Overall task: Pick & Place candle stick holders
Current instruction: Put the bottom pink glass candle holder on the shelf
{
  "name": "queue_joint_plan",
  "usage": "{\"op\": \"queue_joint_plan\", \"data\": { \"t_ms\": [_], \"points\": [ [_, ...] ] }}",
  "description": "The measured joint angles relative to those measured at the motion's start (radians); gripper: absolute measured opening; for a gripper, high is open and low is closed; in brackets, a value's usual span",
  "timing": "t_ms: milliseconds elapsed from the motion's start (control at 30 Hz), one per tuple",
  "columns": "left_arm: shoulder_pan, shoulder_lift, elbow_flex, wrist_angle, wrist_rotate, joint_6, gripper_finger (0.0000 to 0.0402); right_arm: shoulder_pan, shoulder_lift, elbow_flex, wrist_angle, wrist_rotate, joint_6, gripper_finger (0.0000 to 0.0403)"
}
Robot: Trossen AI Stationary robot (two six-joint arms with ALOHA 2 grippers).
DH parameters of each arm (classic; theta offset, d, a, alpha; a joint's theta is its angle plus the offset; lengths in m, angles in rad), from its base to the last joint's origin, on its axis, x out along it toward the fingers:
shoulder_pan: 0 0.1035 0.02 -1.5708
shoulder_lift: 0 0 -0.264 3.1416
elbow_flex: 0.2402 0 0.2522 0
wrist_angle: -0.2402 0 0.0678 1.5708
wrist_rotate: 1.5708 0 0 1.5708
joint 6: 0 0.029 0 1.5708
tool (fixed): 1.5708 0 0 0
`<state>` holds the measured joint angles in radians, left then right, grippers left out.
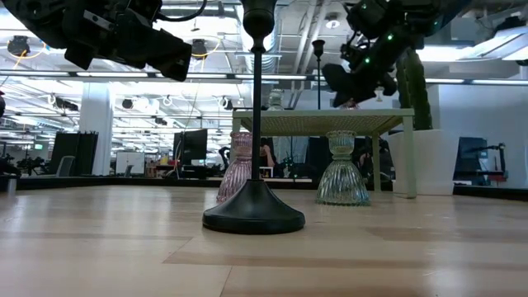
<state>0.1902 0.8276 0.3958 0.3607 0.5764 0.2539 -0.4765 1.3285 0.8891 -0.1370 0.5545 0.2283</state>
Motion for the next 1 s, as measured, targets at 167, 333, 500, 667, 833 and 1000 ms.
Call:
{"op": "queue_joint_plan", "data": {
  "t_ms": [167, 333, 500, 667, 833, 1000],
  "points": [
    [0.0, 0.0, 0.0, 0.0, 0.0, 0.0, 0.0076, -0.005, -0.009, 0.0, -0.02, 0.027, -0.02, 0.0115],
    [0.0, 0.0, 0.0, 0.0, 0.0, 0.0, 0.0076, -0.003, -0.01, 0.0, -0.032, 0.031, -0.025, 0.0115],
    [0.0, 0.0, 0.0, 0.0, 0.0, 0.0, 0.0076, -0.003, -0.01, 0.0, -0.054, 0.082, -0.026, 0.0115],
    [0.0, 0.0, 0.0, 0.0, 0.0, 0.0, 0.0076, -0.004, -0.011, 0.001, -0.083, 0.08, -0.03, 0.014],
    [0.0, 0.0, 0.0, 0.0, 0.0, 0.0, 0.0076, 0.008, -0.008, -0.002, -0.093, 0.075, -0.078, 0.0177],
    [0.0, 0.0, 0.0, 0.0, 0.0, 0.0, 0.0076, 0.011, -0.006, -0.005, -0.103, 0.071, -0.082, 0.0211]
  ]
}}
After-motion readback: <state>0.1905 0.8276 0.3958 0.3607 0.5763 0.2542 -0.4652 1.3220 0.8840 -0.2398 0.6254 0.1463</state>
